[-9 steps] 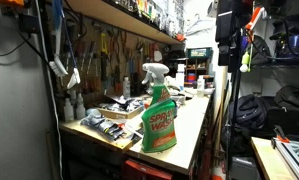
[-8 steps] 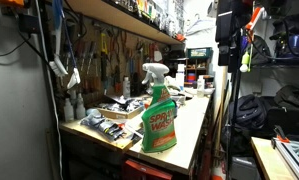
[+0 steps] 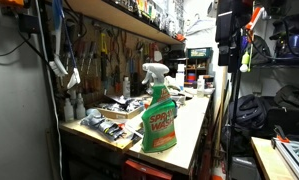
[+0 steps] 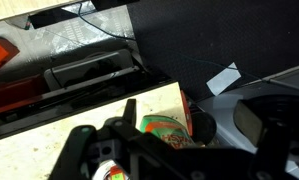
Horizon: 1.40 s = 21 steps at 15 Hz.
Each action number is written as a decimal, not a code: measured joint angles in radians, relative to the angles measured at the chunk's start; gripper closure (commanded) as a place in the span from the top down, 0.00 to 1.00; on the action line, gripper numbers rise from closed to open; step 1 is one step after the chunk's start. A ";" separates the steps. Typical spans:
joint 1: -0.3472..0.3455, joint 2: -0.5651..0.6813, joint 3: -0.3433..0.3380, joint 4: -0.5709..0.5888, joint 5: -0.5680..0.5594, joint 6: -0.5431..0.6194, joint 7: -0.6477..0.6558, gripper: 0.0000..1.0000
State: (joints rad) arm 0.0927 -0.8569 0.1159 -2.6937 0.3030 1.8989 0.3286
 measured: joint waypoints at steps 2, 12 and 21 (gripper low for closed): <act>0.000 0.000 0.000 0.000 0.000 0.000 0.000 1.00; -0.088 -0.007 0.009 0.044 -0.105 0.045 0.004 1.00; -0.347 0.003 0.002 0.097 -0.482 0.100 0.027 1.00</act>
State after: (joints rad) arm -0.2545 -0.8541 0.1177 -2.5967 -0.1786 1.9990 0.3559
